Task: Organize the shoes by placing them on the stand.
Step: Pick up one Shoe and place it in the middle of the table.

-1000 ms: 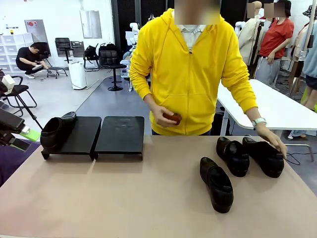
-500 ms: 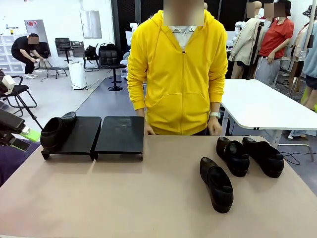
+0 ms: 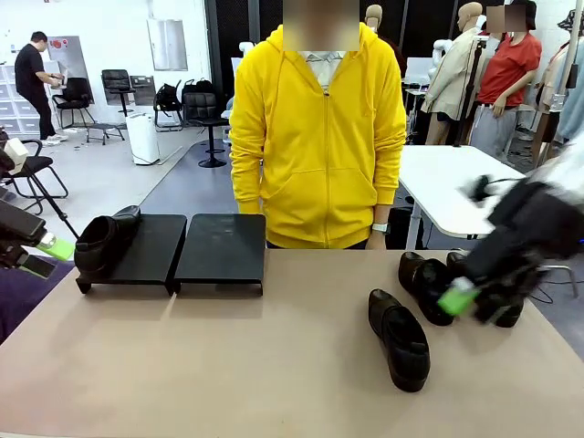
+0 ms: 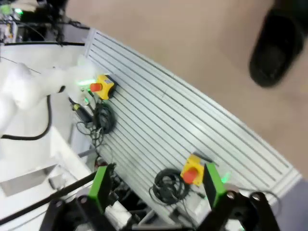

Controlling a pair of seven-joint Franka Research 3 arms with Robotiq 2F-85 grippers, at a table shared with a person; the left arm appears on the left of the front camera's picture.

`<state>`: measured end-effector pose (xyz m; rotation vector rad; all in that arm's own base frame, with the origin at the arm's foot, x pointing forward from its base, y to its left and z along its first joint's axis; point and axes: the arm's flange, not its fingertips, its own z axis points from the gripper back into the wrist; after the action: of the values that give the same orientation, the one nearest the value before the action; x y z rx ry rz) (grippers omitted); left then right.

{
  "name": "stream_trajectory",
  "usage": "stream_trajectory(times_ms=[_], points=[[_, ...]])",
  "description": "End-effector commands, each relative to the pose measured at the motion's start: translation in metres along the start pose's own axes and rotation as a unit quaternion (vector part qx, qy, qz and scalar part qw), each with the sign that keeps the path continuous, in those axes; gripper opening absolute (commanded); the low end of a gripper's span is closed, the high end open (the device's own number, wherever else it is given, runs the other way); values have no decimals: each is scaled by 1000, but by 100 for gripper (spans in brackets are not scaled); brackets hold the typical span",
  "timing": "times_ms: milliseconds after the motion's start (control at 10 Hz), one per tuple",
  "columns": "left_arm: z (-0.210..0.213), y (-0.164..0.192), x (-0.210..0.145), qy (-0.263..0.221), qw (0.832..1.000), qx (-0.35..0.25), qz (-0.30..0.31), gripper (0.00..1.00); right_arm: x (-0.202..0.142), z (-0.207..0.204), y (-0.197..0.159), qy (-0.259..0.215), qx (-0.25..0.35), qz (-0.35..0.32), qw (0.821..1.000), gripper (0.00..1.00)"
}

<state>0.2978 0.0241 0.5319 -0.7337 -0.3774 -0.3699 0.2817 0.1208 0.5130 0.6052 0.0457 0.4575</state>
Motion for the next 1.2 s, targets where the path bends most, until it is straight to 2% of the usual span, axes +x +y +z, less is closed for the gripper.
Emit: stream_trajectory(times_ms=[0,100,200,300,500,600,700,1100], points=[[3,2,-1,5,1000,1,-8,100,51,-40,2,-19,-31,36,999,100],[3,2,-1,5,1000,1,-8,100,63,-64,-3,-16,-57,44,997,100],[3,2,-1,5,1000,1,-8,100,71,-80,-12,-41,-95,37,994,100],[3,2,-1,5,1000,1,-8,100,72,-81,-20,-80,-121,39,989,100],[3,2,-1,5,1000,1,-8,100,63,-65,-29,-107,-158,17,981,100],[3,2,-1,5,1000,1,-8,100,57,-56,-28,-103,-153,23,983,100],[3,2,-1,5,1000,1,-8,100,75,-69,-27,-92,-137,32,986,100],[3,2,-1,5,1000,1,-8,100,69,-66,-31,-90,-139,40,985,100]])
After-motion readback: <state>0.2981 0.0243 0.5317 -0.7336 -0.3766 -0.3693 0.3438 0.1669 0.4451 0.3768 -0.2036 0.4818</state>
